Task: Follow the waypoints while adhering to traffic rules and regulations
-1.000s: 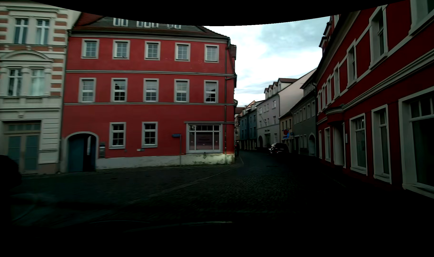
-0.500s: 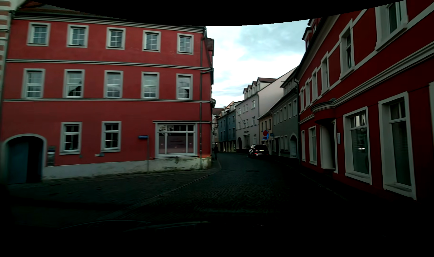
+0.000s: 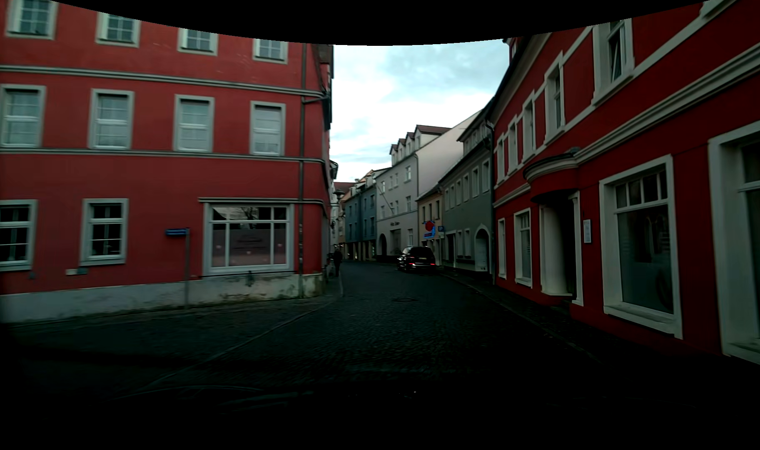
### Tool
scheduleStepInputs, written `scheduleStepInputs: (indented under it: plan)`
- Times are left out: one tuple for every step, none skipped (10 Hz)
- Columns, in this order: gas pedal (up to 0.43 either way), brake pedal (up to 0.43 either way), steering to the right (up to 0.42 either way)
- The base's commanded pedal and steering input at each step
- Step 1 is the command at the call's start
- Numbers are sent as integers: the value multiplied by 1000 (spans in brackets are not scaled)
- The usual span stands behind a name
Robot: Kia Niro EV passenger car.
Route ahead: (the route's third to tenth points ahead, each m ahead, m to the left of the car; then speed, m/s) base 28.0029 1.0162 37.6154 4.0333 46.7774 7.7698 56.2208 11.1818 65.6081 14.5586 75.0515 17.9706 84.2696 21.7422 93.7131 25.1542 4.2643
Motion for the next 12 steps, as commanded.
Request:
scheduleStepInputs:
  plan:
    - [39,0,165]
    - [39,0,152]
    - [39,0,144]
    - [20,0,136]
    - [20,0,125]
    - [8,0,106]
    - [8,0,91]
    - [0,0,82]
    - [0,0,71]
    - [0,0,61]
    - [0,0,52]
    - [0,0,41]
